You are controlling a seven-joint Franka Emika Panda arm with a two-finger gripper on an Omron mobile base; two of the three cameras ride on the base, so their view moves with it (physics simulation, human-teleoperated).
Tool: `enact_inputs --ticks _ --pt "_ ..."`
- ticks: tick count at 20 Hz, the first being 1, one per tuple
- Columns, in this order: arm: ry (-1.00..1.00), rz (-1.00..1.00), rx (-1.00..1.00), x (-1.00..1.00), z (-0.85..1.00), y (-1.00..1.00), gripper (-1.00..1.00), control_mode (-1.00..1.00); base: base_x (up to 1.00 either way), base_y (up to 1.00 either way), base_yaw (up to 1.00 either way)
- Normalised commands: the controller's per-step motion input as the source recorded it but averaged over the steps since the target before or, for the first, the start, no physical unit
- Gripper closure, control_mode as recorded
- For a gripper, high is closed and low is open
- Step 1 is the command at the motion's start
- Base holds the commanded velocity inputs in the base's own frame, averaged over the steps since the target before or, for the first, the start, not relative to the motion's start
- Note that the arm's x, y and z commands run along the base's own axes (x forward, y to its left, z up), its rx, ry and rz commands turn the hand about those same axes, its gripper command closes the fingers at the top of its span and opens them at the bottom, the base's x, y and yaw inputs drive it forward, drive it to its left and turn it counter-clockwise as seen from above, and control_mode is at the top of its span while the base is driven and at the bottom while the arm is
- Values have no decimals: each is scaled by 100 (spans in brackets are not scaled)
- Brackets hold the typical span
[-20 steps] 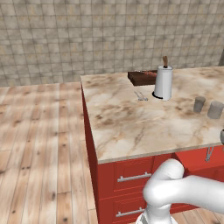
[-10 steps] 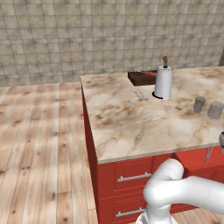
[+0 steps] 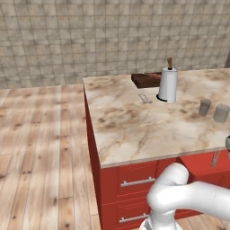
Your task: Take the tongs from the drawer on the right and place them on the dining counter next to the tray containing the kebab skewer.
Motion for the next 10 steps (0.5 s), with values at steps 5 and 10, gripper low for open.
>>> enact_inputs --ticks 5,10 --pt "7 0 0 -92 -25 -6 -100 -100 0 0 0" --pt "4 0 0 -100 -20 -8 -100 -100 0 0 0"
